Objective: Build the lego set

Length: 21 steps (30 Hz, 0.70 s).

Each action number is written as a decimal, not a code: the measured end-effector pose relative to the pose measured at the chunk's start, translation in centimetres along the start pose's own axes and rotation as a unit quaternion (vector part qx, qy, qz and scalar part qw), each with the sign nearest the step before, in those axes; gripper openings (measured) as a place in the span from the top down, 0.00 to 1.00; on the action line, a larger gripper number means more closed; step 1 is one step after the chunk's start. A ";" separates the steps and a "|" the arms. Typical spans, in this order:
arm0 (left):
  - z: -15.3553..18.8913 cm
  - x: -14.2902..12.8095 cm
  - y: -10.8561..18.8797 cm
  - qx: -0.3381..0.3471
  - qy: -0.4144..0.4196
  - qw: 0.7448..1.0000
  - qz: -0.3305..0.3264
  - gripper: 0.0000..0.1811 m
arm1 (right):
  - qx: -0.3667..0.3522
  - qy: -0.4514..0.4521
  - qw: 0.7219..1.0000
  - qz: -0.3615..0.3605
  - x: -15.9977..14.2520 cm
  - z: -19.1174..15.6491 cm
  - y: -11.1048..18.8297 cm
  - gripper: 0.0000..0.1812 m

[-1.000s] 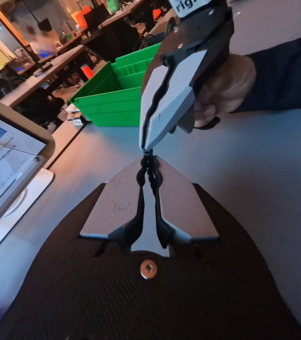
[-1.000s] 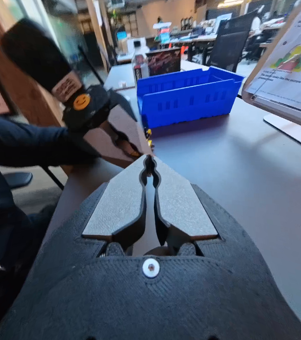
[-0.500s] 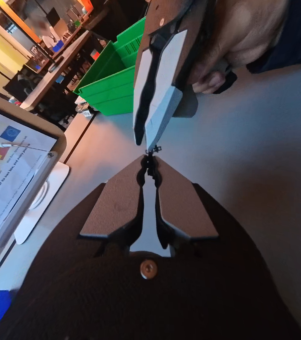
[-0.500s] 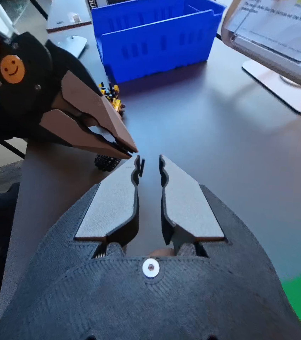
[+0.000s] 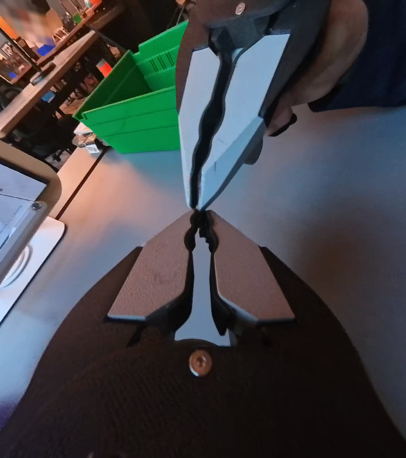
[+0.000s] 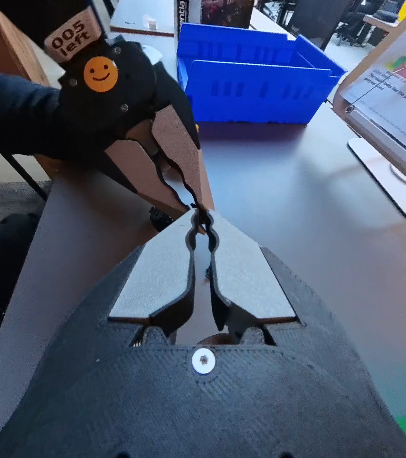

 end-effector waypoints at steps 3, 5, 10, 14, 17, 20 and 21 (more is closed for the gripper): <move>0.1 -0.1 0.0 -0.012 0.007 1.000 -0.003 0.99 | 0.007 0.005 1.000 -0.004 -0.1 -0.1 0.0 1.00; 0.1 0.0 0.1 -0.021 0.012 1.000 0.002 0.99 | 0.012 0.009 1.000 -0.003 -0.2 -0.1 0.2 1.00; 0.1 0.6 0.6 -0.006 -0.002 1.000 0.025 0.99 | 0.032 -0.004 0.999 0.017 0.2 -0.2 0.7 1.00; -0.1 0.7 0.6 0.017 -0.011 0.999 0.033 0.99 | 0.017 0.001 1.000 0.022 0.4 -0.1 0.8 1.00; -0.2 0.6 0.7 0.021 -0.011 0.999 0.033 0.99 | 0.016 -0.005 1.000 0.026 0.5 0.0 0.9 1.00; -0.7 0.0 0.5 0.027 -0.004 1.000 0.007 0.99 | 0.015 -0.035 0.999 0.017 0.0 0.7 0.6 1.00; -1.0 -0.4 0.4 0.035 -0.002 0.999 -0.010 0.99 | 0.006 -0.049 0.999 0.000 -0.5 1.2 0.4 0.95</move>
Point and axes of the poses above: each gripper's, where its closed fingertips meet, y back along the fingers, x out of its top, z = x × y across the jaws, the point moved 6 cm from there along y, back along the fingers, and after that the axes turned 9 degrees about -z, right-handed, at the moved point
